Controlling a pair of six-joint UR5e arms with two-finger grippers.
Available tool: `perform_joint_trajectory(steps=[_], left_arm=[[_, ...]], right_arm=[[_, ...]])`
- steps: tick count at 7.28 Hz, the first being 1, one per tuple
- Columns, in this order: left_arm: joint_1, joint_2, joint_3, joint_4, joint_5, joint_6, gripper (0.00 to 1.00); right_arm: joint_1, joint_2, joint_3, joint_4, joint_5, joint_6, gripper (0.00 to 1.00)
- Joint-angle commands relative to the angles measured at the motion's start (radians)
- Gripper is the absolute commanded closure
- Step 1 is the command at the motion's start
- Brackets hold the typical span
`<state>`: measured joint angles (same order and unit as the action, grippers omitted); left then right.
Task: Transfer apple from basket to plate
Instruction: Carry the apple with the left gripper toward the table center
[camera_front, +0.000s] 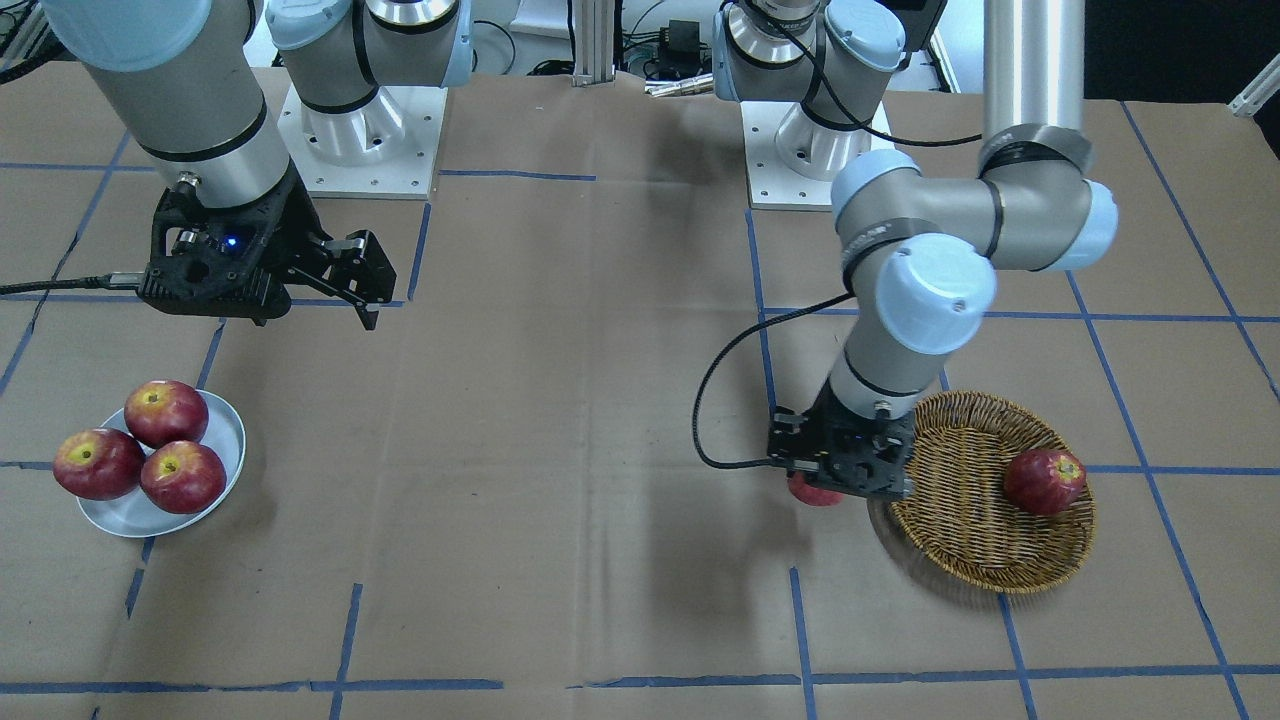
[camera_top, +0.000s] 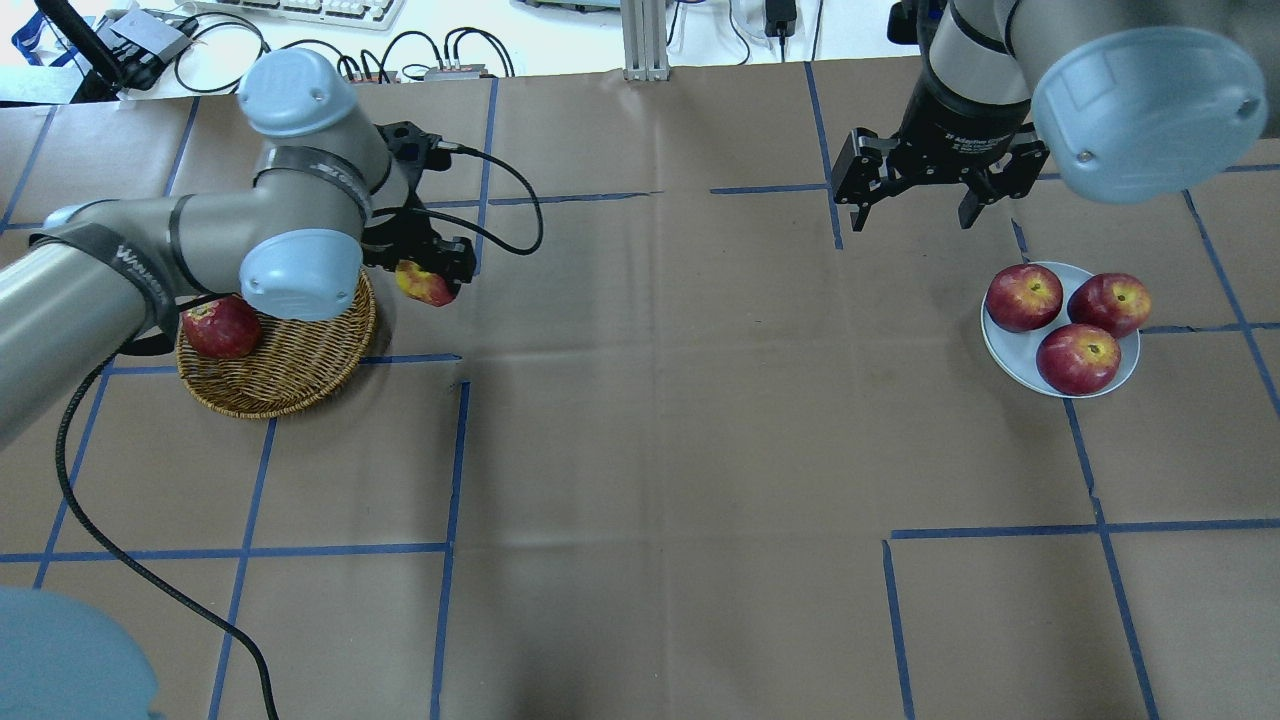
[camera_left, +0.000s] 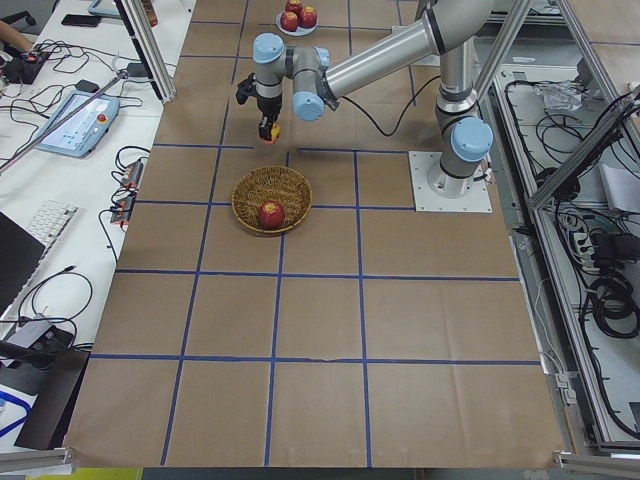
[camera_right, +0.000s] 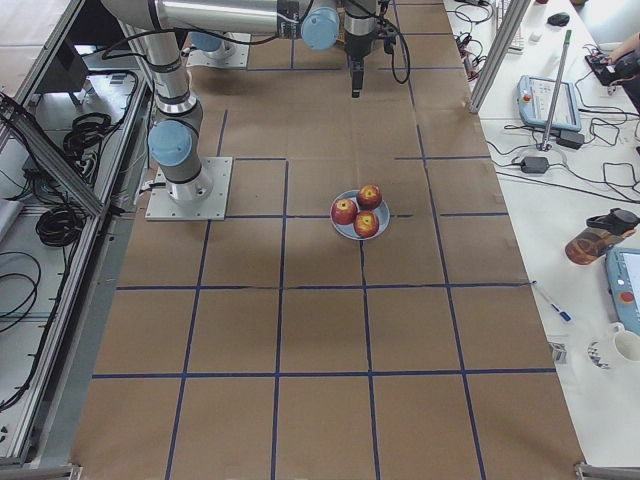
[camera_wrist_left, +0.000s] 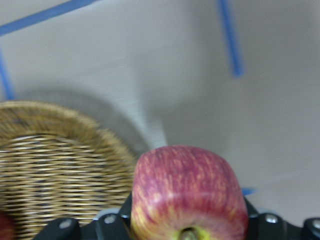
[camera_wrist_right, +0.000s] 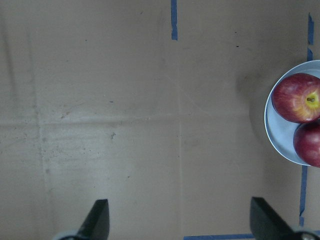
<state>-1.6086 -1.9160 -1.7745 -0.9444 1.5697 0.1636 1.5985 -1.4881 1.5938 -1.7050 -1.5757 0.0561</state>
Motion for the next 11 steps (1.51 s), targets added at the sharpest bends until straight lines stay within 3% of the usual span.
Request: perform_joint_trajectory(steps=[1,4,11], left_arm=[[-0.208,-0.075,0.044,0.012,0.003,-0.265,0.53],[-0.338,-0.178,0.13,0.018,0.001,-0.43,0.54],[-0.363,-0.236,0.139,0.081,-0.007,-0.438,0.53]], right_arm=[[-0.002,0.0,0.001,-0.001,-0.001,-0.002,0.0],[-0.002,0.0,-0.002,-0.002,0.002,-0.002,0.0],[-0.002,0.0,0.003,-0.005,-0.001,0.004,0.0]])
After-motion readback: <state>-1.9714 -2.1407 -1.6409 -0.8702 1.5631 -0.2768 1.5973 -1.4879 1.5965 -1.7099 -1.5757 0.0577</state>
